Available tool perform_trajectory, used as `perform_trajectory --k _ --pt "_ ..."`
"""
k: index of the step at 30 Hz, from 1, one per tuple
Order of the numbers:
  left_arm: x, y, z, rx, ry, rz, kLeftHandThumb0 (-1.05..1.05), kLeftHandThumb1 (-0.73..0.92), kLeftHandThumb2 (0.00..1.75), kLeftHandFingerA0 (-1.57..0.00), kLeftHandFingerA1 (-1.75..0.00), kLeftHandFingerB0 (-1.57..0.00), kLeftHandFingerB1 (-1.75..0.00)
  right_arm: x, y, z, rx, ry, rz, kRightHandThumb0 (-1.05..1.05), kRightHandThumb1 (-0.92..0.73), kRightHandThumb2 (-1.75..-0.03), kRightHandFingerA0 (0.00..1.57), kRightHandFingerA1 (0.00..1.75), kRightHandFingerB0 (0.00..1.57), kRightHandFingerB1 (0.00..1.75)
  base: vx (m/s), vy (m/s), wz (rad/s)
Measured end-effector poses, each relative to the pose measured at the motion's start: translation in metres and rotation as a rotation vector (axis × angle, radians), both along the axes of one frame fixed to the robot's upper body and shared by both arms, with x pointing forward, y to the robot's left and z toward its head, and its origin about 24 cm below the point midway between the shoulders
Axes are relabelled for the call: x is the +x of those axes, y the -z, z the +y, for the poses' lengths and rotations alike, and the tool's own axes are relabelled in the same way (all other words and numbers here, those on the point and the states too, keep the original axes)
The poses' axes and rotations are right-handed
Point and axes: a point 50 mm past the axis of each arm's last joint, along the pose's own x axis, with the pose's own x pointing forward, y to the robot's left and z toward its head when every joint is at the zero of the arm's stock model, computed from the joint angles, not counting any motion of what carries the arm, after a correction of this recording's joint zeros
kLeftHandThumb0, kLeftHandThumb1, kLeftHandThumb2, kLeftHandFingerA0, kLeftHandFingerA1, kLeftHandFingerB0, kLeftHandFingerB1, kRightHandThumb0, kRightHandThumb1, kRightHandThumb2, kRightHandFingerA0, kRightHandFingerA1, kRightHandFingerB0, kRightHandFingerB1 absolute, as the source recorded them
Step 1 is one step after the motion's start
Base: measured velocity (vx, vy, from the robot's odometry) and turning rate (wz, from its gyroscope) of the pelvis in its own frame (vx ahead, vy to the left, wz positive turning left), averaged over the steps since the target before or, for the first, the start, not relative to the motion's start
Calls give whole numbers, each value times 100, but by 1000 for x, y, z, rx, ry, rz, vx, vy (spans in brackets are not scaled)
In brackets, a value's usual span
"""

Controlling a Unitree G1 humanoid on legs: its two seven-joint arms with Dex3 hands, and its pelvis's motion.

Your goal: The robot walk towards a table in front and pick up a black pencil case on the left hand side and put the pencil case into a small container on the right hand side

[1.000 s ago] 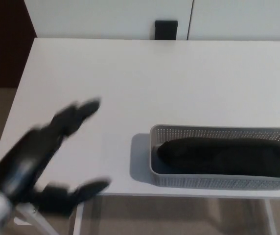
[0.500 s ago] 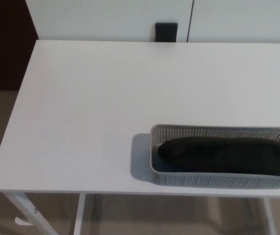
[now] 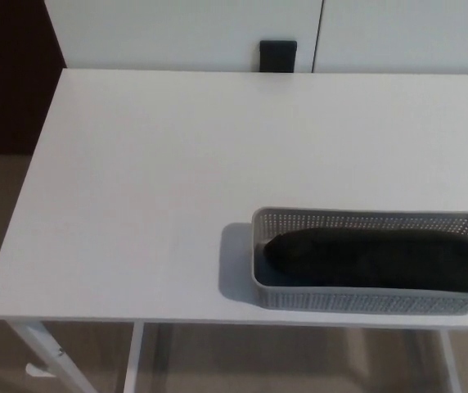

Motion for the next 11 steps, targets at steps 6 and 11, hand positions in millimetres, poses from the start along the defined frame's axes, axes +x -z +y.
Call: perform_trajectory --k 6,11 --pt "10 24 8 27 -85 24 -70 46 86 -2 -47 -4 -33 3 2 2 0 50 -11 -105 -49 -98 8 78 0 71 0 0 0" --pt "5 39 11 57 -147 69 -78 75 62 -15 -38 -7 -26 3 3 4 -5 57 -2 -43 -10 -89 8 61 7 61 0 0 0"
